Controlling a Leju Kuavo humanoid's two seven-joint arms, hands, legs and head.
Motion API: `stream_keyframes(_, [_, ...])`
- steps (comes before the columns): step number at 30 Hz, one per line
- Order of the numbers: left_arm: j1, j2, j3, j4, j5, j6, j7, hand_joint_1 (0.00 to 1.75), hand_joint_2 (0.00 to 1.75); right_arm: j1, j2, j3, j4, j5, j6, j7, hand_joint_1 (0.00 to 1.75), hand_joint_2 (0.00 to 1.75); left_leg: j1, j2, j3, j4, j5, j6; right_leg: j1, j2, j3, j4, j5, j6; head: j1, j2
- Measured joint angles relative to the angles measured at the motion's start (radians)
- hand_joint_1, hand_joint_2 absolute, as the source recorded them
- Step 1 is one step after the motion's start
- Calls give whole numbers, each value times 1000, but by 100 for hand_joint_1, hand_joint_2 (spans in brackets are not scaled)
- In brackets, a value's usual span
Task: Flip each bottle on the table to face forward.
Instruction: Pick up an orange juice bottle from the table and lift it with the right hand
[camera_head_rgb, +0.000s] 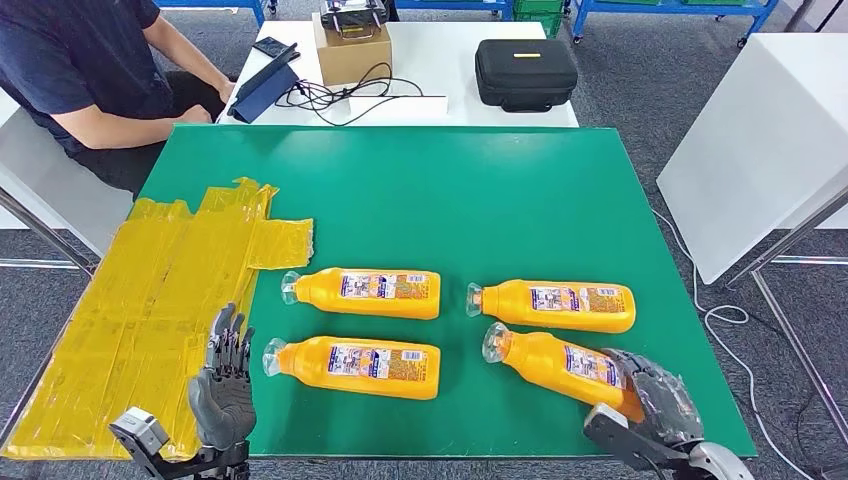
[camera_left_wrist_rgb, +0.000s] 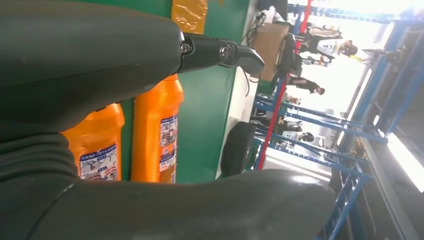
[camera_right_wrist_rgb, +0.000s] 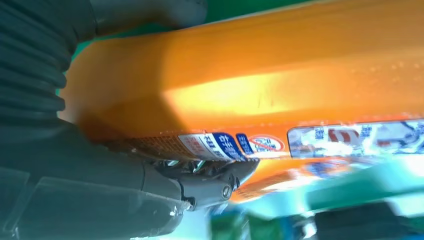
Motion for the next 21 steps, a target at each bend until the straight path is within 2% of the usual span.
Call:
stream_keyframes(4, [-5,6,2,25,24,4,1,0,175,100,39,-44,-212,-300,48,-164,175,175,0,0,-7,0,1,1,0,0,0,2,1,1,-1,0])
stream_keyframes(6, [-9,11,5,27,35,10,6,0,175,117,62,-72,-317,-386,48,-202,175,175,0,1,-7,0,1,1,0,1,-1,2,1,1,-1,0])
stream_keyframes(8, [-12,15,8,25,47,12,15,0,175,120,79,-86,-386,-420,43,-214,175,175,0,2,-7,0,1,1,1,1,-1,2,1,0,0,0])
stream_keyframes(11, [-14,20,14,17,63,2,34,0,175,94,106,-74,-416,-437,26,-226,175,175,0,2,-8,-1,1,0,1,1,-1,2,1,0,0,0])
stream_keyframes(15, [-35,22,16,8,72,-5,65,0,175,-42,163,19,-330,-431,-65,-211,175,175,1,8,-7,-1,3,-1,2,7,-2,2,4,-2,0,0])
stream_keyframes(21, [-79,28,12,0,110,-3,103,0,175,-248,248,187,-152,-412,-187,-145,175,175,1,7,-8,-1,6,-2,2,6,-3,4,6,-4,0,0])
